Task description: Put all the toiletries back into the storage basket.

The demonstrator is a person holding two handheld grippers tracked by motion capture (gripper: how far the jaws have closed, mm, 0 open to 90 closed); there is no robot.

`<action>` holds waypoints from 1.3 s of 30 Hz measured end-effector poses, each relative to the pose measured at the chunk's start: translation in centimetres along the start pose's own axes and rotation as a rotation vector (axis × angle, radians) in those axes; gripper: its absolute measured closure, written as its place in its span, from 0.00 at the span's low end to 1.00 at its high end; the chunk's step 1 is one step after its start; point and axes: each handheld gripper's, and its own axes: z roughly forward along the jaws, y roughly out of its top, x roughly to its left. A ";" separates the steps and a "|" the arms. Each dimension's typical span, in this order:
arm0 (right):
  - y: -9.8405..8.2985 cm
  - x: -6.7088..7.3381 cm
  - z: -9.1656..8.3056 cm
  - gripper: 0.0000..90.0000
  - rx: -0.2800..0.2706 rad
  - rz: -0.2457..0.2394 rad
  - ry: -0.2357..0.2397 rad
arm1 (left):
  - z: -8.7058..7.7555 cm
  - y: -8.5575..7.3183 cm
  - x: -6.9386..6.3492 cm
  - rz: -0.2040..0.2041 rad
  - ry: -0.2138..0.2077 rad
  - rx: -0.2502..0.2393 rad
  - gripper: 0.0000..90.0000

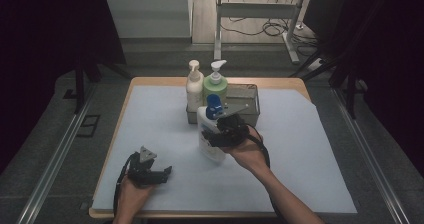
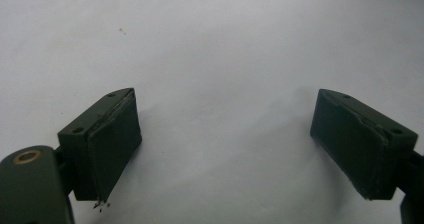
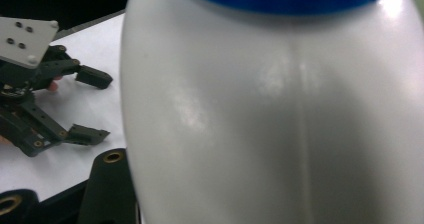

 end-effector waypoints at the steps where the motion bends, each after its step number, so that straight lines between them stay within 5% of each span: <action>1: -0.1 -0.3 -0.2 0.44 0.000 0.001 -0.005 | 0.0 0.0 0.0 0.001 0.000 0.001 0.13; 39: 1.4 -7.1 -6.2 0.44 -0.026 0.097 -0.145 | 0.0 0.0 0.0 0.005 0.002 0.005 0.14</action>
